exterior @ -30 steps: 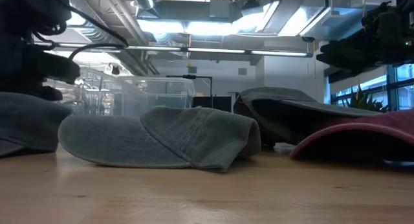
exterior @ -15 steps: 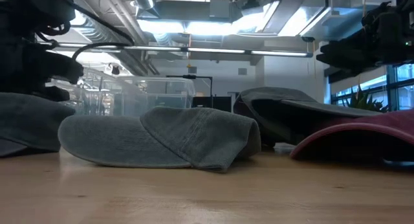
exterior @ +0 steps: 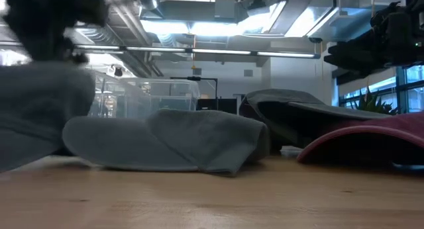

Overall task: Pick & Place hat
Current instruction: Put the left gray cap into the left transparent bin

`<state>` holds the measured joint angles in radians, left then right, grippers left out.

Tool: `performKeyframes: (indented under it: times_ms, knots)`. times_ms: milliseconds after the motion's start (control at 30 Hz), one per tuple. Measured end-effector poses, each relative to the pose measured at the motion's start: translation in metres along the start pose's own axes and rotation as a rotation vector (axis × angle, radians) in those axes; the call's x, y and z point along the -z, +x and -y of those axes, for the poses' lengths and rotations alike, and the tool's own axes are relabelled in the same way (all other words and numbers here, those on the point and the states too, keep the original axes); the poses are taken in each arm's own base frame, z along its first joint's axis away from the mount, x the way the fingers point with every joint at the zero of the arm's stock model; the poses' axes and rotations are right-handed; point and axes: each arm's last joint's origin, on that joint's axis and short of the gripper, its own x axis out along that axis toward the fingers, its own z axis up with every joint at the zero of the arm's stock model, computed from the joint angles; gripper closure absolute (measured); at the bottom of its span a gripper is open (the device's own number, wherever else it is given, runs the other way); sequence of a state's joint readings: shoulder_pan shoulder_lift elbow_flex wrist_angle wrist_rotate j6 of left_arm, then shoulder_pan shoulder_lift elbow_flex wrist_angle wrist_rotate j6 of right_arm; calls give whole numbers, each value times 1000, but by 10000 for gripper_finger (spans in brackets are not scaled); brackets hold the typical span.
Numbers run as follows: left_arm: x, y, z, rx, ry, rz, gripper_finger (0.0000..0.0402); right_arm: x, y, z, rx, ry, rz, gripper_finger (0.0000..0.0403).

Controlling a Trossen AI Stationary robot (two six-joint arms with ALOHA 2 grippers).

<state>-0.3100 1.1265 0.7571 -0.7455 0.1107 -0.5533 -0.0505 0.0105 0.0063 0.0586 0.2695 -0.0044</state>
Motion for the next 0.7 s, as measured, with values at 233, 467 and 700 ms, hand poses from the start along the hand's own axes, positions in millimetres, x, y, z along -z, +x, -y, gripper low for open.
performKeyframes:
  times_ms: [233,467,700]
  knots:
    - [-22,-67,21,93,68,216,398,0,0,0,0,-2,-1,176]
    - [-32,-143,32,34,154,430,398,0,0,0,-1,-1,-1,176]
    - [-38,-200,21,-332,242,557,398,0,0,0,0,-1,-1,176]
